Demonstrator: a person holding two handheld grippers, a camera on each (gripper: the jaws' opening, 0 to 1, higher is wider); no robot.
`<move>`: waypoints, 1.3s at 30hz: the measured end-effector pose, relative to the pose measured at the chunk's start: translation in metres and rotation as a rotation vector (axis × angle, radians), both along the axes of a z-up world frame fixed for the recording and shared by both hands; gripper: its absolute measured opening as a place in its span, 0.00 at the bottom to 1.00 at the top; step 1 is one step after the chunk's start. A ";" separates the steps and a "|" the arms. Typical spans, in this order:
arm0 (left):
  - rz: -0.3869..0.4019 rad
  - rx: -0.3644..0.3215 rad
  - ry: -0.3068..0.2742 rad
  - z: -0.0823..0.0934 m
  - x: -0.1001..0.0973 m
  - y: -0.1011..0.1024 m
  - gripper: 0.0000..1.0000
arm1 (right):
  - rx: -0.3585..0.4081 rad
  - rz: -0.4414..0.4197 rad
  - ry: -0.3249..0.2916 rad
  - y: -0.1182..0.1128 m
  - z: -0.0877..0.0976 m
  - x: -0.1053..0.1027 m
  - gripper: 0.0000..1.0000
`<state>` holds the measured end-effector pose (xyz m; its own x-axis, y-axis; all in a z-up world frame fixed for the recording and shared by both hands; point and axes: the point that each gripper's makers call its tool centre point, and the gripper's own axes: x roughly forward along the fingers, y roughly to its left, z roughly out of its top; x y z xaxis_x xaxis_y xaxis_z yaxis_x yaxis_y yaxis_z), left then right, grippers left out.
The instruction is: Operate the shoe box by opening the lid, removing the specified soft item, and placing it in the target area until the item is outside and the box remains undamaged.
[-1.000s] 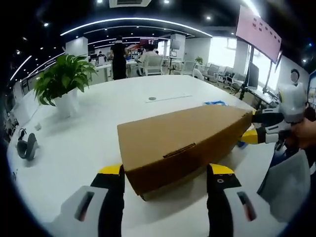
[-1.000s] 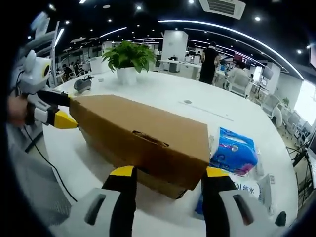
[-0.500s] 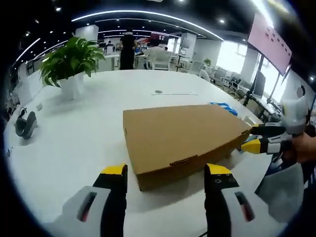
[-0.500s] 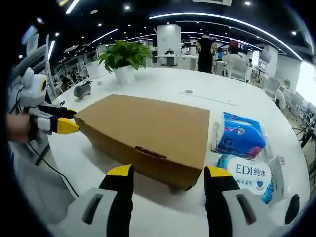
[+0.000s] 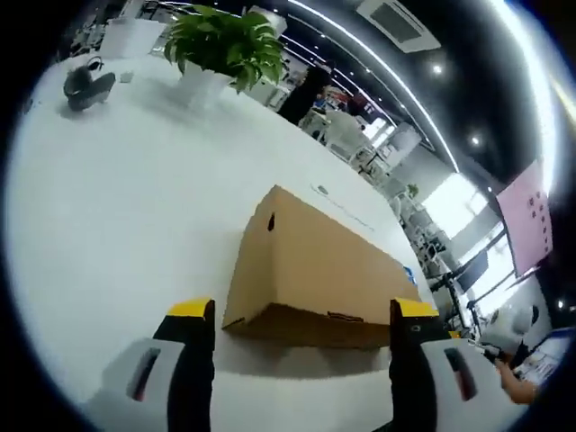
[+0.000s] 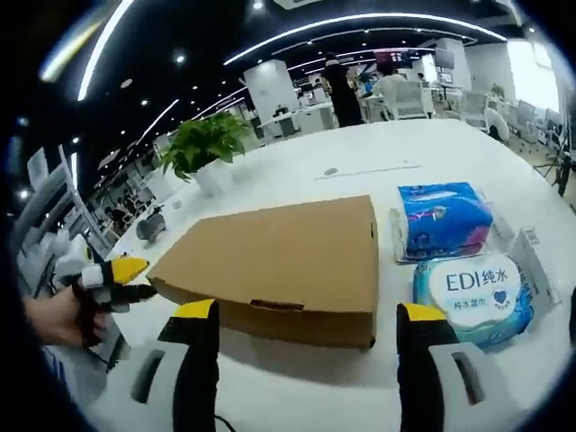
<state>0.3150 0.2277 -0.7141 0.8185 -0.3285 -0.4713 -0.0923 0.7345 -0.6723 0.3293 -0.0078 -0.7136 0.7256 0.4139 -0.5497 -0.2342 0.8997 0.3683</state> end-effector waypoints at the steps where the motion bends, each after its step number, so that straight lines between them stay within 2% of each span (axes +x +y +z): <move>1: 0.053 -0.060 -0.020 0.004 0.003 0.004 0.89 | 0.048 -0.015 0.002 0.001 0.002 0.001 0.89; 3: 0.118 -0.102 -0.020 0.003 0.003 0.011 0.92 | 0.097 -0.041 0.033 -0.001 0.001 0.000 0.92; 6: 0.119 -0.095 -0.005 -0.003 0.000 0.013 0.94 | 0.086 -0.048 0.046 -0.006 -0.005 0.000 0.91; 9: 0.111 -0.089 -0.002 -0.006 -0.001 0.011 0.94 | 0.113 -0.071 0.055 -0.007 -0.006 0.001 0.91; 13: 0.124 -0.100 -0.016 -0.006 0.003 0.008 0.90 | 0.167 -0.099 0.076 -0.004 -0.007 0.003 0.91; 14: 0.132 -0.100 -0.007 -0.008 0.005 0.009 0.88 | 0.207 -0.107 0.049 -0.001 -0.001 0.007 0.91; 17: 0.147 -0.092 0.005 -0.012 0.010 0.007 0.88 | 0.177 -0.109 0.023 -0.002 0.001 0.012 0.91; 19: 0.130 -0.081 0.010 -0.014 0.010 0.003 0.88 | 0.199 -0.118 0.047 -0.001 -0.002 0.016 0.91; 20: 0.124 -0.075 0.010 -0.013 0.010 0.000 0.88 | 0.236 -0.139 0.062 -0.001 -0.004 0.018 0.91; 22: 0.123 -0.067 0.018 -0.019 0.012 0.001 0.88 | 0.244 -0.165 0.072 -0.005 -0.010 0.022 0.91; 26: 0.155 -0.100 0.053 -0.029 0.014 0.002 0.84 | 0.283 -0.193 0.097 -0.005 -0.022 0.024 0.90; 29: 0.141 -0.102 0.061 -0.034 0.016 -0.001 0.83 | 0.305 -0.197 0.105 -0.004 -0.026 0.025 0.89; 32: 0.117 -0.079 0.056 -0.038 0.017 -0.002 0.83 | 0.303 -0.194 0.121 -0.003 -0.031 0.025 0.87; 39: 0.116 -0.108 0.086 -0.049 0.015 -0.004 0.82 | 0.297 -0.188 0.135 0.000 -0.038 0.025 0.80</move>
